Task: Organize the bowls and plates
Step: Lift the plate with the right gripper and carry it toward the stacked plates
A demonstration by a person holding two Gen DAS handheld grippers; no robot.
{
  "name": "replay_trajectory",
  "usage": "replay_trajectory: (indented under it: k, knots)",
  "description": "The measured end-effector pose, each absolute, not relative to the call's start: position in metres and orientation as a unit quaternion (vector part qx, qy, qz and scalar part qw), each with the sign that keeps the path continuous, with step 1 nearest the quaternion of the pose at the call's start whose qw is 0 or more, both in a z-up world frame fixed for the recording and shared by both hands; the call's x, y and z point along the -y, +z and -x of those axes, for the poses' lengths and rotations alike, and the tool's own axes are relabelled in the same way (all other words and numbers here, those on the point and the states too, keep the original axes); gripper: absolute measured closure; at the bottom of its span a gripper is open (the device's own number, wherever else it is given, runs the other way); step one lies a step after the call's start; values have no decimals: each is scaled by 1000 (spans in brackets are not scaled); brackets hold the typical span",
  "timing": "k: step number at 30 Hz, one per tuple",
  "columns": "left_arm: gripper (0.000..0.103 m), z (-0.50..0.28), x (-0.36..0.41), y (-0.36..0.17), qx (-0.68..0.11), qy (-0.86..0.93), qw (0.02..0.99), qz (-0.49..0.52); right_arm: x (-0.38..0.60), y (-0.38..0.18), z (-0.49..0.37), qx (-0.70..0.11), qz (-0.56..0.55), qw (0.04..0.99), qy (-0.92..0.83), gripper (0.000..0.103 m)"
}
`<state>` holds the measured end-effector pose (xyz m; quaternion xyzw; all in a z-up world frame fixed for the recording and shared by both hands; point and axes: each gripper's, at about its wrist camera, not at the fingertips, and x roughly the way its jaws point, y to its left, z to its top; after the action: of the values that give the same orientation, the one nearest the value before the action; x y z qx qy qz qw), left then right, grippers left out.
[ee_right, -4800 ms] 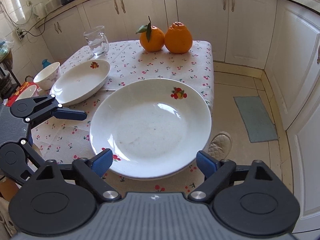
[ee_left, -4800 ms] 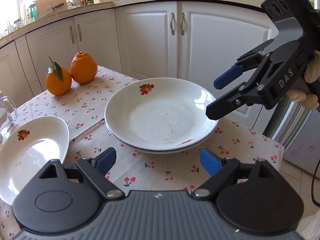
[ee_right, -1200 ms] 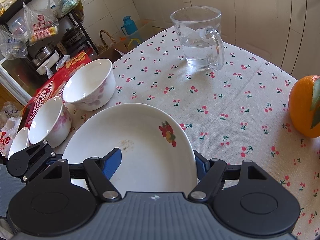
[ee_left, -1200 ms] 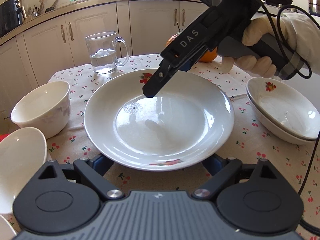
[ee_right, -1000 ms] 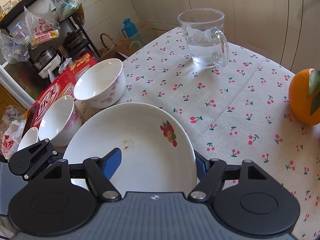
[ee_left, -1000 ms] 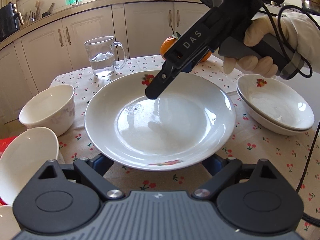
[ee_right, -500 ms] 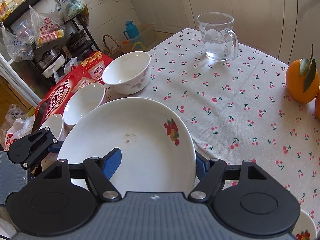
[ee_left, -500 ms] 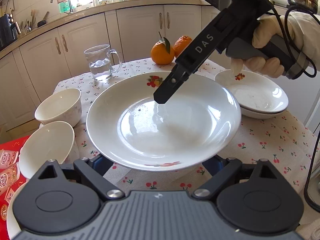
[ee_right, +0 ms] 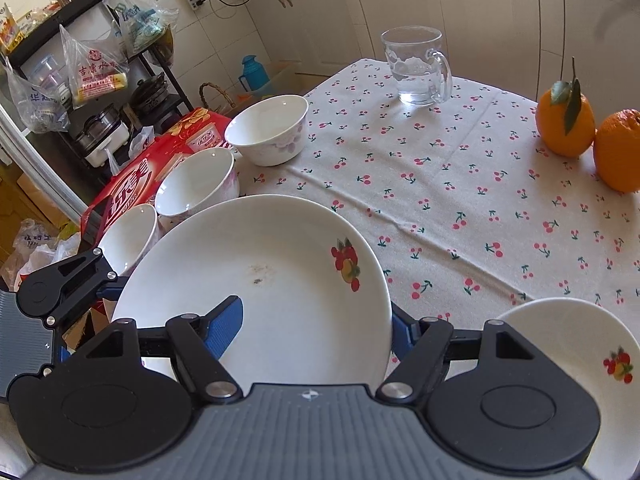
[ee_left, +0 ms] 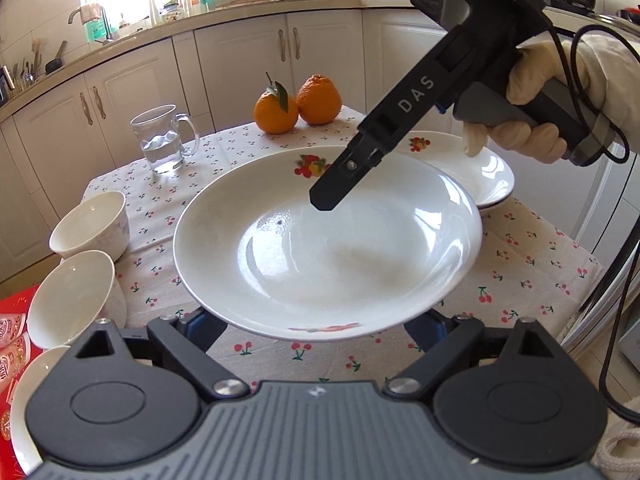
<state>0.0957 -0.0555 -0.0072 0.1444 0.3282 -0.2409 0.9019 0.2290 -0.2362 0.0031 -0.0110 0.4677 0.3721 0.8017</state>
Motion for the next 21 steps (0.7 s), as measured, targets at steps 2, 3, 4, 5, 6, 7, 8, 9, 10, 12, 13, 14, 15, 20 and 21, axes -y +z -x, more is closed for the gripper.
replay_trajectory:
  k: [2, 3, 4, 5, 6, 7, 8, 9, 10, 12, 13, 14, 15, 20, 21]
  knots:
    - [9, -96, 61, -6, -327, -248, 900, -147, 245, 4, -224, -466, 5, 805, 367, 24]
    - [9, -96, 64, -6, -327, -252, 899, -148, 249, 5, -223, -465, 4, 807, 365, 24]
    - [9, -96, 66, -5, -326, -256, 898, -149, 253, 5, -221, -463, 2, 808, 363, 24]
    - [9, -96, 69, -5, -326, -259, 897, -151, 257, 5, -219, -463, 0, 810, 360, 24]
    - [9, -97, 72, -5, -325, -263, 895, -153, 261, 6, -218, -462, -2, 812, 358, 24]
    - [9, -98, 75, -4, -324, -267, 894, -154, 266, 6, -216, -460, -4, 814, 355, 24]
    - [9, -98, 79, -4, -323, -272, 893, -156, 271, 6, -215, -460, -7, 816, 351, 24]
    - [9, -99, 83, -4, -322, -276, 892, -158, 276, 6, -214, -458, -9, 818, 347, 24]
    - [9, -100, 86, -5, -321, -281, 890, -160, 280, 6, -213, -458, -11, 820, 343, 24]
    - [9, -103, 94, -5, -320, -292, 887, -162, 290, 6, -210, -457, -15, 825, 333, 24]
    - [9, -103, 97, -5, -319, -297, 885, -162, 296, 6, -210, -457, -18, 827, 328, 24]
    - [9, -104, 101, -6, -319, -302, 884, -162, 301, 6, -209, -457, -19, 829, 322, 24]
    - [9, -105, 105, -6, -319, -308, 881, -163, 306, 6, -208, -456, -22, 831, 317, 24]
    - [9, -118, 124, -10, -319, -332, 871, -171, 330, 4, -207, -454, -30, 841, 292, 24]
    - [9, -120, 128, -11, -321, -337, 869, -171, 334, 3, -207, -454, -32, 843, 287, 24]
